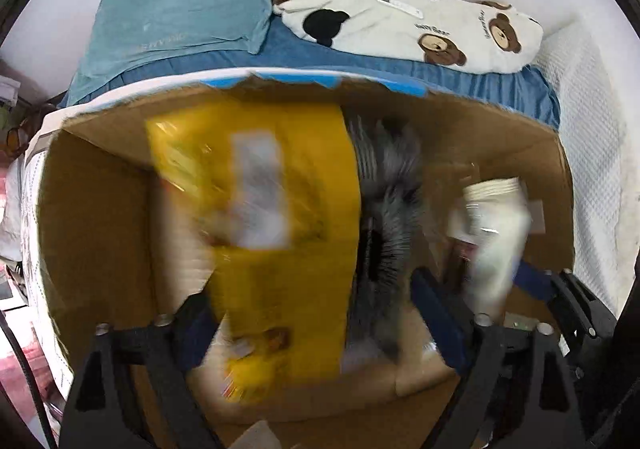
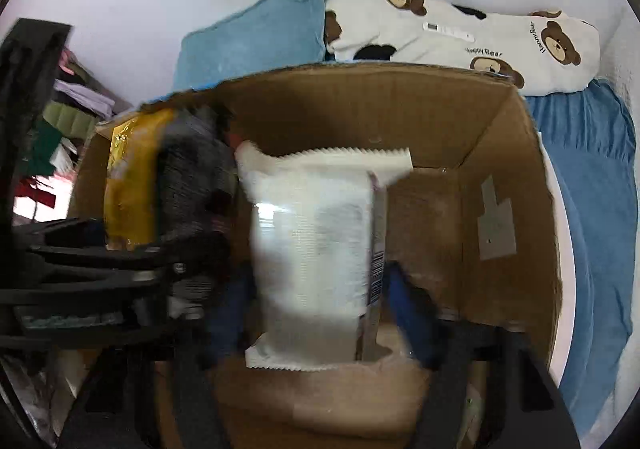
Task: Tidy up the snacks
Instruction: 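Carry both packets into the cardboard box and open both tools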
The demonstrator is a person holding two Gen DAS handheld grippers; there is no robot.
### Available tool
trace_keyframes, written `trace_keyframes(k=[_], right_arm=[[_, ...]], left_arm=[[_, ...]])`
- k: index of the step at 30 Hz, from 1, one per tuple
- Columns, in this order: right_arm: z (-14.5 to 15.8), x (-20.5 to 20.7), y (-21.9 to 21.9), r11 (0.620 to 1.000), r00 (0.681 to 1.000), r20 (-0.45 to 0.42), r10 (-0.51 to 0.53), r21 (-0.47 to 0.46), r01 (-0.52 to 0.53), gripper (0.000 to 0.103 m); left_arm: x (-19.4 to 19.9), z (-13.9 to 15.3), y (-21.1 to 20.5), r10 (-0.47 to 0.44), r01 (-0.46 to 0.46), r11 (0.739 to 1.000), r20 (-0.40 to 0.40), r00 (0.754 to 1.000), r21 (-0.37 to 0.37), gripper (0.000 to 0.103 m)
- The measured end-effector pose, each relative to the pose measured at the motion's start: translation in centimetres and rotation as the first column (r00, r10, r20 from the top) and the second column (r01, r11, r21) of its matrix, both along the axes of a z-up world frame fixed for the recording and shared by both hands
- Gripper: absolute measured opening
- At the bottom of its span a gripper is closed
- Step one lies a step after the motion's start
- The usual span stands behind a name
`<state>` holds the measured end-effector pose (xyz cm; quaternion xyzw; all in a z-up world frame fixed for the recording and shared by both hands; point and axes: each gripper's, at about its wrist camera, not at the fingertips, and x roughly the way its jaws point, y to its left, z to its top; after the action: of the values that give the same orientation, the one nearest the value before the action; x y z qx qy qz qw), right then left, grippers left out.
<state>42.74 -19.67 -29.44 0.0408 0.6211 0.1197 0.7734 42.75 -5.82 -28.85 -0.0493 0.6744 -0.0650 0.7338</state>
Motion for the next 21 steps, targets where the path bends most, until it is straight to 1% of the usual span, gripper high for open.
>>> trace_keyframes(k=[1, 2, 4, 6, 8, 14, 21], right_arm=[[-0.2, 0.2, 0.0, 1.000, 1.000, -0.002, 0.001, -0.014, -0.001, 0.099], [-0.2, 0.3, 0.0, 1.000, 1.000, -0.004, 0.003, -0.026, -0.003, 0.099], [-0.4, 0.5, -0.1, 1.000, 1.000, -0.009, 0.009, -0.022, -0.009, 0.099], [-0.6, 0.5, -0.5, 1.000, 1.000, -0.014, 0.006, -0.026, -0.007, 0.099], [-0.5, 0.0, -0.7, 0.999, 1.000, -0.011, 0.000, -0.033, -0.001, 0.099], [0.8, -2.9, -1.2, 0.999, 1.000, 0.001, -0.022, -0.034, 0.022, 0.099], [2.9, -6.8, -1.8, 0.997, 0.997, 0.059, -0.053, -0.049, 0.056, 0.099]], left_arm=[[0.0, 0.2, 0.3, 0.009, -0.009, 1.000, 0.007, 1.000, -0.002, 0.094], [0.0, 0.3, 0.5, 0.014, -0.014, 1.000, 0.011, 1.000, -0.008, 0.094], [-0.2, 0.4, 1.0, 0.030, -0.029, 0.999, 0.010, 1.000, -0.019, 0.094], [-0.3, 0.4, 1.0, 0.028, -0.028, 1.000, 0.021, 0.999, -0.009, 0.094], [-0.8, 0.8, 1.0, 0.025, -0.026, 0.999, 0.050, 0.998, 0.024, 0.094], [-3.3, 2.4, 1.0, 0.022, -0.031, 0.997, 0.134, 0.991, 0.068, 0.094], [-6.9, 5.5, 1.4, 0.016, -0.044, 0.994, 0.267, 0.964, 0.102, 0.094]])
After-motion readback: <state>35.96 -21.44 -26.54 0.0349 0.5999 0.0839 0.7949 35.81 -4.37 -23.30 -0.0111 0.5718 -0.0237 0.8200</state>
